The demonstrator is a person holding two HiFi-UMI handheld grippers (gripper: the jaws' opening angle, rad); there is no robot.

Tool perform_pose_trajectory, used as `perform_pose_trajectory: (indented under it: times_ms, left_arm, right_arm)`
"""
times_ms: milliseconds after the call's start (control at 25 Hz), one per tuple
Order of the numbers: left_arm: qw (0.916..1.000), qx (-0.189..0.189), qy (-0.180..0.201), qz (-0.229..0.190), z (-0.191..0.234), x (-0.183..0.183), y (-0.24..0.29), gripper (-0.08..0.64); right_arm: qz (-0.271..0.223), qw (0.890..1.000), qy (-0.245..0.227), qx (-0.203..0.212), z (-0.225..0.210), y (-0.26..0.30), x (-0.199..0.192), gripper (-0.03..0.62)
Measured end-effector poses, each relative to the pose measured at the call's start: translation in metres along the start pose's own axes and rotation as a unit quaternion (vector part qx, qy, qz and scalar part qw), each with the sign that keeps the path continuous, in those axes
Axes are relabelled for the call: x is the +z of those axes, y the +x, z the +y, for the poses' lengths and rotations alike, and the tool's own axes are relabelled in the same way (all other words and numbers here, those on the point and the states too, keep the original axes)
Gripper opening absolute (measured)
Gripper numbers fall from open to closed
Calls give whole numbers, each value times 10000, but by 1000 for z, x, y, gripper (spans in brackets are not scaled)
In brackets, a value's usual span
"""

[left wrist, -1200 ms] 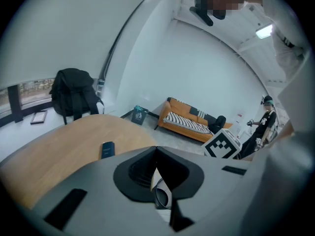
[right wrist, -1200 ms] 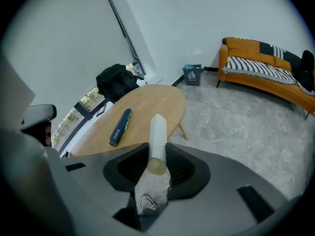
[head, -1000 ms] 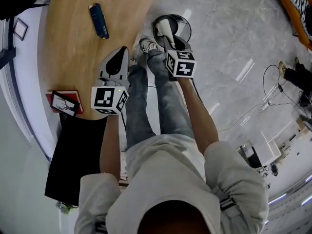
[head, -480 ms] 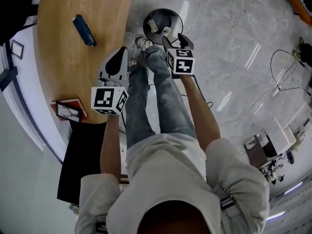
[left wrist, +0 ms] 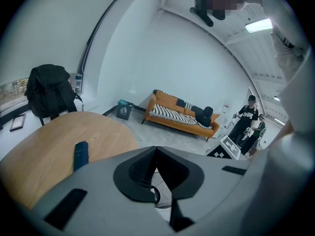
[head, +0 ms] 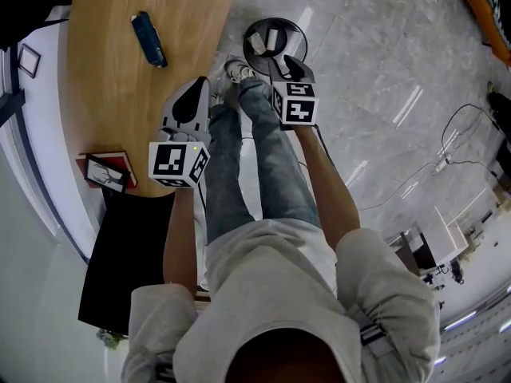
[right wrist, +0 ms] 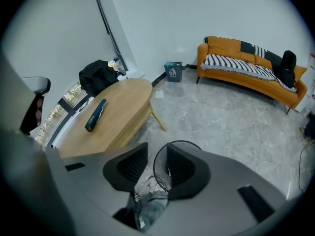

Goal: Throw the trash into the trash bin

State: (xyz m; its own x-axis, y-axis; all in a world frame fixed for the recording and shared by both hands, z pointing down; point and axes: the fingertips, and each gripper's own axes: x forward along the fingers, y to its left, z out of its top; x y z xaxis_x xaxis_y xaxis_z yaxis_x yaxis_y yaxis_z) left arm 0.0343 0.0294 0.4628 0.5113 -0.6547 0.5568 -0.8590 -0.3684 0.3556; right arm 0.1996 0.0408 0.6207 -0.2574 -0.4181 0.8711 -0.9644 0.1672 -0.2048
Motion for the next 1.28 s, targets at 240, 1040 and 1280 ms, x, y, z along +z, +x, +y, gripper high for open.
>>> perform_pose_trajectory:
  times_ms: [240, 1040, 1280]
  left_arm:
    - [9981, 481, -311, -205, 30, -2, -23, 17]
    - [9633, 2051, -1526, -818, 126, -51, -131, 17]
    - [9582, 2142, -1678, -881, 142, -48, -136, 17]
  right_arm:
    - [96, 9987, -309, 391, 37, 13, 20, 44]
    - [576, 9649, -2005, 1597, 212, 62, 38, 43]
    - [703, 9644, -1897, 1702, 237, 76, 45, 49]
